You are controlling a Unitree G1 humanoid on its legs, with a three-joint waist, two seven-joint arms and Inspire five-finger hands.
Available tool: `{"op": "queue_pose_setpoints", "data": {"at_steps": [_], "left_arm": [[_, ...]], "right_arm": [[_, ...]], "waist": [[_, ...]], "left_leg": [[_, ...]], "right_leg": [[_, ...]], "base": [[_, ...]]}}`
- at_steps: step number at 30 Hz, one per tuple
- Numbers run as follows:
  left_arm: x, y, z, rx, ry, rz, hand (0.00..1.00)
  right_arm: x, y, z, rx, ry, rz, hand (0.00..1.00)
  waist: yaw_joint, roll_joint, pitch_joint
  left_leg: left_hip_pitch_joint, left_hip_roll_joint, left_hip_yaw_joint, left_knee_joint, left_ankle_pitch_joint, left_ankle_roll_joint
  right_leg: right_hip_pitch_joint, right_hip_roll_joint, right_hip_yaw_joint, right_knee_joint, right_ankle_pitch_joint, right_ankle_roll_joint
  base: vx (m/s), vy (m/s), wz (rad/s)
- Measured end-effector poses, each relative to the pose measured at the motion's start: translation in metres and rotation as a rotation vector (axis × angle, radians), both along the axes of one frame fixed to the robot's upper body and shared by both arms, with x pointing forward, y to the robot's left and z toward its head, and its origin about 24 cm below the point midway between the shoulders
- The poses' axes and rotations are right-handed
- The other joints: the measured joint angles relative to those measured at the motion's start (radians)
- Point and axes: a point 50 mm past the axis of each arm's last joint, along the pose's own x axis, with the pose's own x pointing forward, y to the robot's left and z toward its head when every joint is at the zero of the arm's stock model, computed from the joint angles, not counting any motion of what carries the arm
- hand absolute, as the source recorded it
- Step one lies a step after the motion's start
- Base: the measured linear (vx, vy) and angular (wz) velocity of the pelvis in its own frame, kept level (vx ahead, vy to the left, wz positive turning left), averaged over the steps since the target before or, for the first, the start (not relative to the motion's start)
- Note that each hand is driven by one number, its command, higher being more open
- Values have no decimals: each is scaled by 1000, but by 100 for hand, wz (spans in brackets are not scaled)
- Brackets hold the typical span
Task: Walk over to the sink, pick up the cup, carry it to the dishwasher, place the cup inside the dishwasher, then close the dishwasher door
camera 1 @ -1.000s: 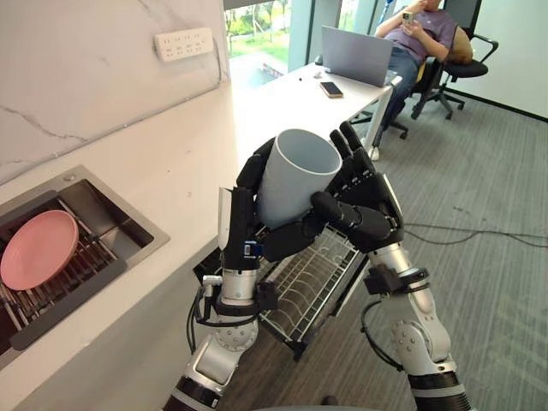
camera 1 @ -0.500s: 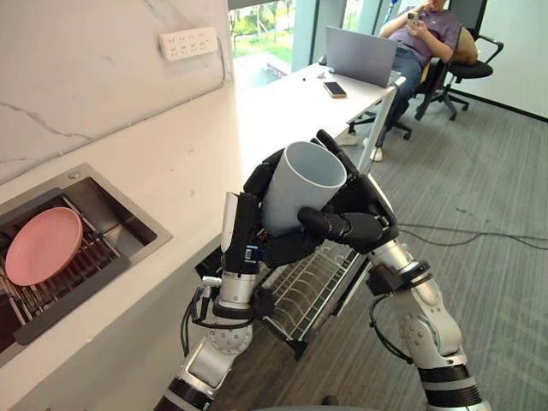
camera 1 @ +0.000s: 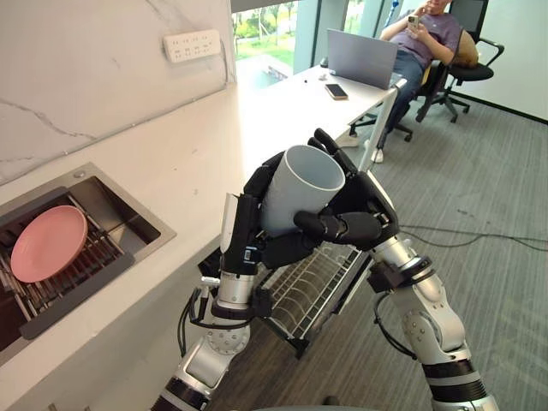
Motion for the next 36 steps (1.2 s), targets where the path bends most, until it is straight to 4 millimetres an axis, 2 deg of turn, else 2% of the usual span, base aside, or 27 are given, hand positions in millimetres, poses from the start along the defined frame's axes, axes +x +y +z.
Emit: {"op": "queue_pose_setpoints", "data": {"at_steps": [1,8,19,20,29,32,36], "left_arm": [[0,0,0,5,3,-6,0],[0,-8,-18,48,96,-87,0],[-4,-5,-25,46,136,-109,0],[-4,-5,-25,44,138,-107,100],[-10,-1,-32,26,166,-76,100],[-12,-1,-32,27,168,-75,100],[-17,-1,-27,24,149,-92,100]], "right_arm": [[0,-1,0,6,3,6,0],[2,6,-9,26,48,75,0],[4,3,-14,34,80,72,0],[4,4,-15,34,82,71,0],[4,12,-22,82,125,72,0],[3,16,-28,185,161,85,0],[-2,23,-39,448,239,96,0]], "waist": [[0,0,0],[-2,1,-16],[-1,1,-16],[0,1,-16],[-1,1,-21],[1,1,-21],[0,2,-22]], "left_leg": [[0,-1,0,0,0,0],[-17,0,2,6,1,0],[-18,-1,-1,6,1,0],[-18,-1,-1,6,1,0],[-15,-4,-14,-8,13,1],[-13,-7,-19,-23,23,0],[2,-9,-16,-52,38,-4]], "right_leg": [[0,-1,0,0,0,0],[-16,-1,3,0,3,0],[-15,-2,0,0,3,1],[-15,-2,0,0,3,1],[-11,-2,-10,0,3,1],[-12,-2,-14,0,3,0],[-13,-1,-14,0,0,-3]], "base": [[0,0,0],[0,0,0],[0,0,0],[0,0,0],[0,0,3],[-20,-5,5],[-30,-8,-2]]}}
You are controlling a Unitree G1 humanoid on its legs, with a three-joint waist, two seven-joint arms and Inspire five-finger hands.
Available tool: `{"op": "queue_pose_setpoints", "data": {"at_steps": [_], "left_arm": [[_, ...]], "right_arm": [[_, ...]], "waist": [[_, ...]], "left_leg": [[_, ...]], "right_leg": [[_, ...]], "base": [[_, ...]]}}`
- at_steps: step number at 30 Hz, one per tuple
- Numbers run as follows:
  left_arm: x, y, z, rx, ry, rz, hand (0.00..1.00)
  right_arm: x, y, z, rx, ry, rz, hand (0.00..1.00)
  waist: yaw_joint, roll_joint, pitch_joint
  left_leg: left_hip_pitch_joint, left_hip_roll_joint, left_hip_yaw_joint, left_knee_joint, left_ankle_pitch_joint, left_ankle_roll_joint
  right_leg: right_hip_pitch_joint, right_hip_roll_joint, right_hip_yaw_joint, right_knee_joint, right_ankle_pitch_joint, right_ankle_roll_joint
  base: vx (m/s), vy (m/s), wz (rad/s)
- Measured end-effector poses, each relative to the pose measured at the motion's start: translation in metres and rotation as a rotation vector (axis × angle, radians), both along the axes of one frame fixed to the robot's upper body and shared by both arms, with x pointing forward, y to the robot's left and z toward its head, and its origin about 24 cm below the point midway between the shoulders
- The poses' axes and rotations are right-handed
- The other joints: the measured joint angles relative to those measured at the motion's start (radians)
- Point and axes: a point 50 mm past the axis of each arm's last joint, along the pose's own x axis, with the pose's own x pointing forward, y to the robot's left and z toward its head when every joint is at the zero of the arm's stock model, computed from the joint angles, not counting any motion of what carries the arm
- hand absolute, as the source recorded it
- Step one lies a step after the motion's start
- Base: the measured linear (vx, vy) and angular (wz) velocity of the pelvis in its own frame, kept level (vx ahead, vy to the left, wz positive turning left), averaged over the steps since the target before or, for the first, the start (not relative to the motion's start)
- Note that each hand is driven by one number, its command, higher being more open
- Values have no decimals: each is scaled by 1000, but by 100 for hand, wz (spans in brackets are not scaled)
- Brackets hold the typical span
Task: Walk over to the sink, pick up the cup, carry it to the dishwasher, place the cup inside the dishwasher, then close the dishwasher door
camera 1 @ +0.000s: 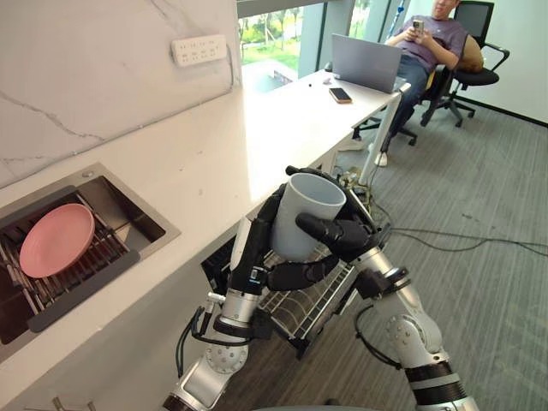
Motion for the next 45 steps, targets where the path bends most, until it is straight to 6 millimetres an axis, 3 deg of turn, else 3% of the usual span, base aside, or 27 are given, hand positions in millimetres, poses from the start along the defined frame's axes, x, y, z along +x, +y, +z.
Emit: {"op": "queue_pose_setpoints", "data": {"at_steps": [10,16,24,27,32,39,42,45], "left_arm": [[0,-6,1,-25,25,-83,100],[-6,-9,-5,-7,60,-119,100],[-1,-3,-4,-60,77,-90,100],[1,-1,-6,-111,133,-155,100],[1,-7,-33,-107,365,-378,100],[-8,-4,-90,-61,726,-461,100],[-21,14,-127,75,944,-422,100],[-31,42,-148,251,1090,-371,100]], "right_arm": [[-10,5,-23,373,115,-88,0],[-9,-6,-23,552,99,-197,0],[-16,-27,-35,680,117,-326,0],[-18,-33,-38,663,128,-373,0],[-21,-52,-42,516,181,-486,0],[-24,-81,-56,380,306,-572,0],[-26,-95,-70,226,409,-572,0],[-21,-105,-83,19,508,-520,0]], "waist": [[1,-1,-7],[1,-1,-7],[3,-1,-7],[6,-1,-7],[14,-1,-7],[13,-1,-6],[9,-2,-6],[-2,-2,-6]], "left_leg": [[21,-4,3,-41,19,0],[41,-10,7,-69,28,2],[65,-14,7,-106,46,3],[73,-14,11,-110,47,2],[88,-14,19,-128,52,-2],[86,-12,20,-140,57,-6],[79,-11,19,-140,58,-7],[70,-13,14,-141,66,-5]], "right_leg": [[1,3,1,0,-1,-1],[8,2,3,0,-1,-1],[17,3,1,0,-1,-1],[22,3,3,0,-1,-1],[25,3,8,0,-1,-1],[18,5,10,-1,-2,-1],[9,6,10,-1,-2,-1],[1,6,5,-1,-1,0]], "base": [[-2,-1,0],[0,0,0],[0,0,0],[-7,-1,-1],[-19,0,-3],[0,0,0],[0,0,0],[2,-10,3]]}}
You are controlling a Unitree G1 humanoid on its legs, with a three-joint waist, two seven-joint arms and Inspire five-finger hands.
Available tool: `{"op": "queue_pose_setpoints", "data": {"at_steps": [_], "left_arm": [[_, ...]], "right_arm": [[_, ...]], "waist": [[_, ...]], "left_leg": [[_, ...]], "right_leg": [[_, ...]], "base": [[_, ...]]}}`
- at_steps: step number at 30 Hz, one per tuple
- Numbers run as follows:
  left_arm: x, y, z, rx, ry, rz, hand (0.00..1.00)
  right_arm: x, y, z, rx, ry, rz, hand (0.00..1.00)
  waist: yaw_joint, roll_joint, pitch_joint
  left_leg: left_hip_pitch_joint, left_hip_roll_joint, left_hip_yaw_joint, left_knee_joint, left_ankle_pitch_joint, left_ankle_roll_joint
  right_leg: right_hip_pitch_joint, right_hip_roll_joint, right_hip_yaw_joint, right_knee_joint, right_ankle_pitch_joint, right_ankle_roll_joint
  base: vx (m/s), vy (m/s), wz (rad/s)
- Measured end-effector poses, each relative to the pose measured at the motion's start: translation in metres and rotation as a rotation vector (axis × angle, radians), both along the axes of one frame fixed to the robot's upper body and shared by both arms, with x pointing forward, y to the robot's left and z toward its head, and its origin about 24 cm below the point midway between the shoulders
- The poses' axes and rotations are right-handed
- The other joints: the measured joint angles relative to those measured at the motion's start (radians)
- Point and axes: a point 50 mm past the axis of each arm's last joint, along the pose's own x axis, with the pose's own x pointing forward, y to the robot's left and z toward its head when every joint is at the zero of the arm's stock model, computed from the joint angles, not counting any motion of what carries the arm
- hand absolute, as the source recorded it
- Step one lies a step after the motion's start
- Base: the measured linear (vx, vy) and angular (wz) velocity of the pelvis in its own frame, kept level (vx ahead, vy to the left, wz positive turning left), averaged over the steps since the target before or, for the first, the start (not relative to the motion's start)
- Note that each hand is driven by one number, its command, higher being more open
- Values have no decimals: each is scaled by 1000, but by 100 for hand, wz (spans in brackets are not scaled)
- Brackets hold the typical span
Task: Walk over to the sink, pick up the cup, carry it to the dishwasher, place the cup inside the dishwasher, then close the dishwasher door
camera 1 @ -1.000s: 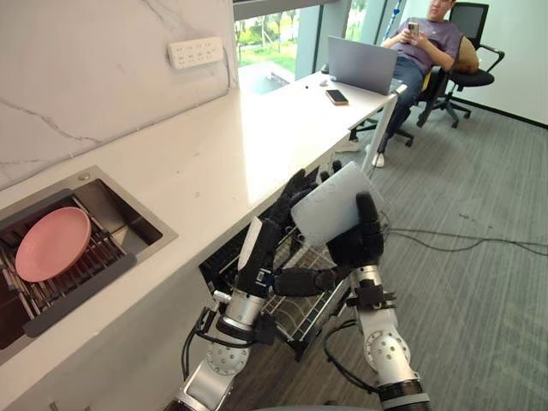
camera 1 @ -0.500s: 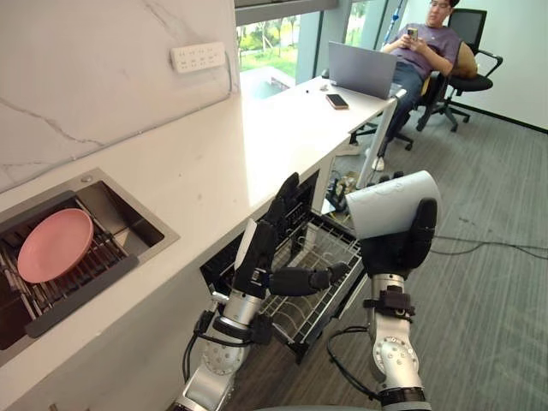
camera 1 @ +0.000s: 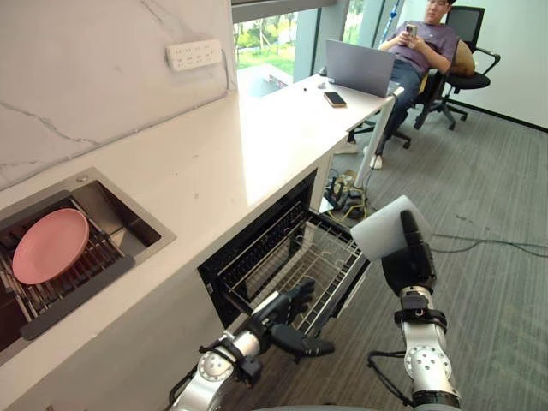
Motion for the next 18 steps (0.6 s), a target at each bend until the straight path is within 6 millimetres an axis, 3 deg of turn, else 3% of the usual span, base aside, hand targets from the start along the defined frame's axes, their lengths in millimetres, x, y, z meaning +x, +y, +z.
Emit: {"op": "queue_pose_setpoints", "data": {"at_steps": [3,8,15,18], "left_arm": [[-2,27,-5,111,46,19,100],[-2,54,-6,139,106,127,100],[-15,58,-13,155,157,180,100],[-20,56,-17,168,163,215,100]], "right_arm": [[4,-14,-9,-147,125,67,0],[17,-28,-9,-360,246,149,0],[45,-32,8,-620,281,248,0],[55,-34,13,-749,310,313,0]], "waist": [[1,0,1],[4,2,10],[9,7,52],[27,9,70]], "left_leg": [[-13,-5,-27,-1,9,4],[-18,-19,-66,-2,21,15],[-28,-32,-106,-17,47,22],[-30,-32,-124,-17,53,20]], "right_leg": [[0,-5,-26,-3,1,1],[15,-16,-63,-5,4,7],[17,-28,-103,-5,7,11],[25,-28,-119,-5,6,11]], "base": [[-10,-6,22],[-34,6,24],[-41,13,19],[8,-3,16]]}}
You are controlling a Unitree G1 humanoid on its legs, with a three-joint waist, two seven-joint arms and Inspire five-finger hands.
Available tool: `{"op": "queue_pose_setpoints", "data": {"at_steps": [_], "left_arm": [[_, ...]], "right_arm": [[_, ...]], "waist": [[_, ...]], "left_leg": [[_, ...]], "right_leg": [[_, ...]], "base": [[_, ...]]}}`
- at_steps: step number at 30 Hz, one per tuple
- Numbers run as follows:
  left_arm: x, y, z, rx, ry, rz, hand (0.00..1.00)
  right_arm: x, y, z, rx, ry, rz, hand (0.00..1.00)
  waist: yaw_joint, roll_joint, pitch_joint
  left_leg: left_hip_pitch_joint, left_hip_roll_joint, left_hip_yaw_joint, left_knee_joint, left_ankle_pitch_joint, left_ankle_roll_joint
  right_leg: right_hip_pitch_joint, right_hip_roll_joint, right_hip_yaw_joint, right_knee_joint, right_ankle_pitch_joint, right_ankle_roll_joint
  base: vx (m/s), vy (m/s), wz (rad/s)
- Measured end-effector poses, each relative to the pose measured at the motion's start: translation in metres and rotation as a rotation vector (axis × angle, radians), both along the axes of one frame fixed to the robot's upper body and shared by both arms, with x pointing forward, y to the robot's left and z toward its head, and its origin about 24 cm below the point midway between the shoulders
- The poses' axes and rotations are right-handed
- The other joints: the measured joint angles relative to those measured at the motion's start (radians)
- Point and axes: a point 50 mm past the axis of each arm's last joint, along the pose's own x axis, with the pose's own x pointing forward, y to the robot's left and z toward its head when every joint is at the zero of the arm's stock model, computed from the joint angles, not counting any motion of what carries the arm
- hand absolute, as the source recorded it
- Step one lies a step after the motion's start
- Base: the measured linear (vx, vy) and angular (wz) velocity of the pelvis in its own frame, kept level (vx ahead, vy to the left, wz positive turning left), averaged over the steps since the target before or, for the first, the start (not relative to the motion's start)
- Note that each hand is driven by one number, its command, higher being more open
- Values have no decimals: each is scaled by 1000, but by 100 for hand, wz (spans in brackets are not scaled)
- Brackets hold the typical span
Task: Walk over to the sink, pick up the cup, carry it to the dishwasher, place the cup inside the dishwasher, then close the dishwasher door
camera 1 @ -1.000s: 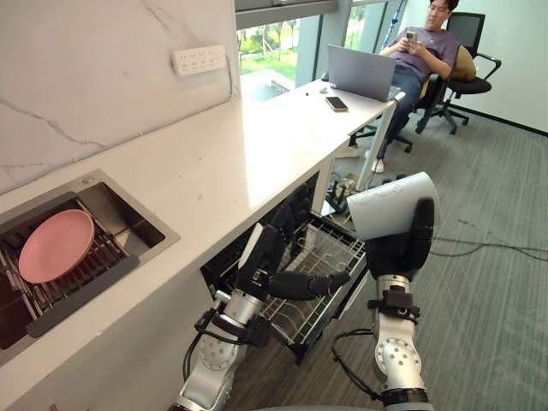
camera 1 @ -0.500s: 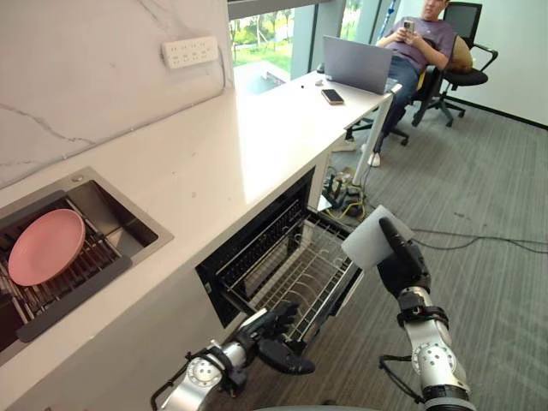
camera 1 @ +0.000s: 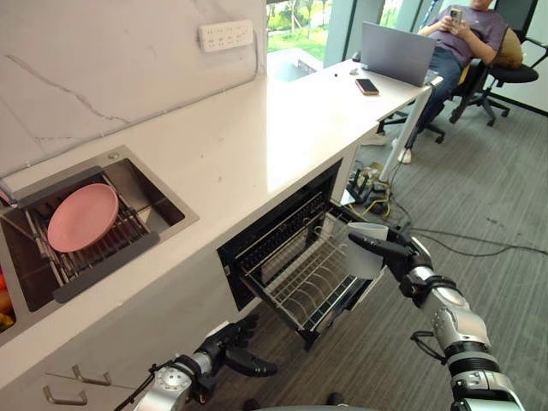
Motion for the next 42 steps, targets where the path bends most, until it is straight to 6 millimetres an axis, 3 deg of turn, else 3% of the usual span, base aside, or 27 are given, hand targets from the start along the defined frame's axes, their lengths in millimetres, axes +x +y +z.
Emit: {"op": "queue_pose_setpoints", "data": {"at_steps": [4,6,9,12,17,24,30,33,38,42], "left_arm": [[-5,2,-9,88,-58,165,100],[0,10,0,88,-191,398,100],[2,24,6,162,-319,546,100],[-9,34,-1,278,-313,533,100],[-32,32,-20,340,-205,488,100],[-30,33,-21,339,-210,490,100],[4,34,-6,311,-333,481,100],[25,34,5,293,-404,479,100],[42,37,19,270,-480,487,100],[50,38,25,254,-511,506,100]], "right_arm": [[11,2,0,-102,74,86,0],[9,2,-3,-133,108,111,0],[4,-1,-15,-166,176,114,0],[5,3,-21,-193,220,151,0],[19,6,-18,-240,263,190,0],[31,6,-14,-262,276,163,0],[57,11,14,-287,187,123,0],[78,14,44,-306,101,89,0],[97,16,84,-324,-4,65,0],[103,13,99,-338,-31,30,0]], "waist": [[21,0,10],[36,-3,27],[70,-4,32],[89,-7,35],[110,-23,71],[154,-35,113],[181,-50,211],[196,-52,281],[217,-52,349],[231,-45,359]], "left_leg": [[-7,-2,-26,0,10,4],[-8,-6,-57,0,16,6],[-15,-9,-85,0,22,8],[-27,-12,-104,0,29,8],[-48,-17,-118,0,36,5],[-104,-18,-148,0,59,11],[-164,-18,-184,1,84,13],[-209,-16,-197,22,88,12],[-264,-10,-203,59,82,5],[-310,-3,-215,85,78,1]], "right_leg": [[9,-1,-28,0,0,0],[24,-4,-57,0,-2,2],[34,-7,-84,0,-3,4],[32,-9,-101,0,-5,6],[20,-12,-110,0,-5,6],[-19,-9,-132,4,-3,2],[-60,-6,-132,6,2,-4],[-88,-4,-123,6,8,-12],[-121,1,-115,7,13,-18],[-151,6,-105,18,14,-20]], "base": [[17,-1,21],[12,-2,34],[5,-2,35],[12,-7,18],[-11,-3,11],[24,-14,12],[31,-21,18],[28,-27,13],[23,-22,7],[36,-23,8]]}}
